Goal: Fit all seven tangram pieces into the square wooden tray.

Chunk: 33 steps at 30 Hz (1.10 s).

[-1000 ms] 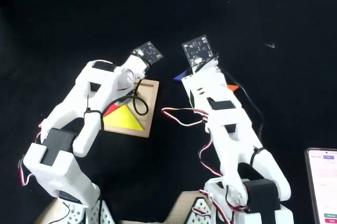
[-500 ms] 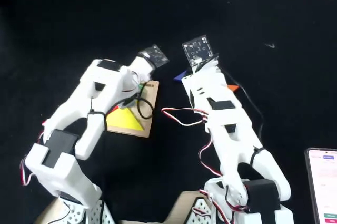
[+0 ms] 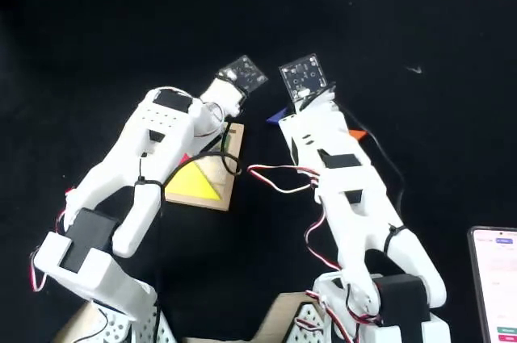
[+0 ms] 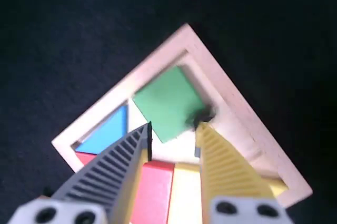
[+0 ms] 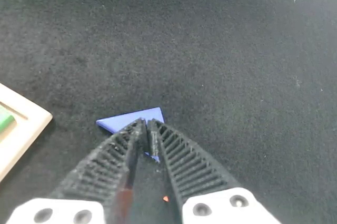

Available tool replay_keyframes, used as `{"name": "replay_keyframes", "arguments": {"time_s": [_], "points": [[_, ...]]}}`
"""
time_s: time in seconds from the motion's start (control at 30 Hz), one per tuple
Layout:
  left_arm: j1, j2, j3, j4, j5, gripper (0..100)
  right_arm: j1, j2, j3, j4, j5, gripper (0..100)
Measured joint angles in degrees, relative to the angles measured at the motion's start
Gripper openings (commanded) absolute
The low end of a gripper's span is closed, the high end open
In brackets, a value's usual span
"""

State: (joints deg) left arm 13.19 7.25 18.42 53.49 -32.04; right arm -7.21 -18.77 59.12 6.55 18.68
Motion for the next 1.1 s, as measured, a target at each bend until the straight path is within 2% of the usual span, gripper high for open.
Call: {"name": "replay_keyframes", "arguments": {"time_s": [0.3,0.57,0.83,1.0,1.1], "points": [[2.2,5.7,0.0,-7.4,5.5,16,0.0,0.0,0.0,0.0,0.0,1.2],[2.5,11.4,-2.5,-11.0,6.1,16,0.0,0.0,0.0,0.0,0.0,1.2],[2.5,11.4,-3.8,-3.9,1.9,15,0.0,0.0,0.0,0.0,0.0,1.2],[-0.7,11.3,-4.1,-1.8,1.3,15,0.0,0.0,0.0,0.0,0.0,1.2],[-1.9,11.3,-4.6,1.8,-2.5,13,0.0,0.0,0.0,0.0,0.0,1.2]]}}
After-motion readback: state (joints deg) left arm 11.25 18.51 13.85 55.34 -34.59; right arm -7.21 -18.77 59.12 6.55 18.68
